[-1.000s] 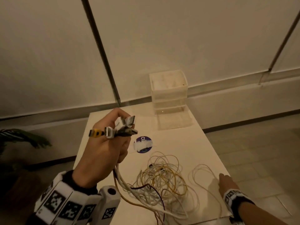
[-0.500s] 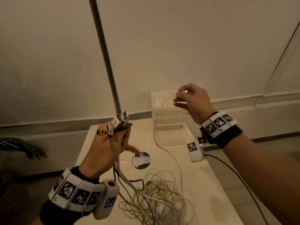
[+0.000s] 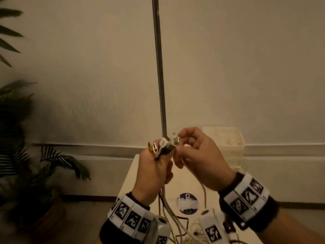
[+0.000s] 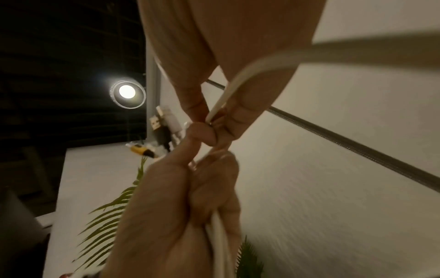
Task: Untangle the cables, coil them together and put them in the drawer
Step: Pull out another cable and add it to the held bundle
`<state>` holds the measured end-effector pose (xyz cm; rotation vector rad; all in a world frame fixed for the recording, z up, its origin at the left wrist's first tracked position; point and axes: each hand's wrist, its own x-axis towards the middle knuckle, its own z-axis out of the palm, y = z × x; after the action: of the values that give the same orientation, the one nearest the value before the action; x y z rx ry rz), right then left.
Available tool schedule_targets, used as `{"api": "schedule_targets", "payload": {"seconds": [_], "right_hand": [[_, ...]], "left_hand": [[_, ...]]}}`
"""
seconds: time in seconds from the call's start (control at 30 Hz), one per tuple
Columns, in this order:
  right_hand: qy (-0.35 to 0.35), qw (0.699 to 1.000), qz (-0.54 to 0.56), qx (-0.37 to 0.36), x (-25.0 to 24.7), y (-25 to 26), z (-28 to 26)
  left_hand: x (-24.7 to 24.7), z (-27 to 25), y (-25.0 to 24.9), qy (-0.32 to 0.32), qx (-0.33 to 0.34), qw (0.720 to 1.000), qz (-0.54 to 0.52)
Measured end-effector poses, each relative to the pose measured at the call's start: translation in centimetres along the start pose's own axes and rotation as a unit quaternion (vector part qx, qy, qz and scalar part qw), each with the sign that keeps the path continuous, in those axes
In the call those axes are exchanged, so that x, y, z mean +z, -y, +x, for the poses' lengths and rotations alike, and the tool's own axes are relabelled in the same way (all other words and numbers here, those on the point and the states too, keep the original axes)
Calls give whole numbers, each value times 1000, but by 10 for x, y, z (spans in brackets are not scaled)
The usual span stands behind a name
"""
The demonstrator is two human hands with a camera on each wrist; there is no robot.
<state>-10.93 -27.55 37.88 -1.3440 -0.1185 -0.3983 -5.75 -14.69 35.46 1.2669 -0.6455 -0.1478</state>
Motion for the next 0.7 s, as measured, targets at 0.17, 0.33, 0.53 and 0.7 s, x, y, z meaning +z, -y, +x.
{"api": "schedule_targets", "payload": {"seconds": [0.17, 0.33, 0.53, 0.7], "right_hand": [[5, 1000, 6, -3, 11, -8, -18], [-47, 992, -111, -42, 12, -14, -22], [-121, 967, -201, -97, 12, -15, -18], [-148, 973, -155, -81, 8, -21, -15]], "left_hand": [[-4, 0, 5, -46, -59, 992, -105], [4, -4, 10, -4, -79, 993, -84], [8, -4, 23, 39, -100, 992, -69], [12, -2, 25, 52, -123, 989, -68]]}}
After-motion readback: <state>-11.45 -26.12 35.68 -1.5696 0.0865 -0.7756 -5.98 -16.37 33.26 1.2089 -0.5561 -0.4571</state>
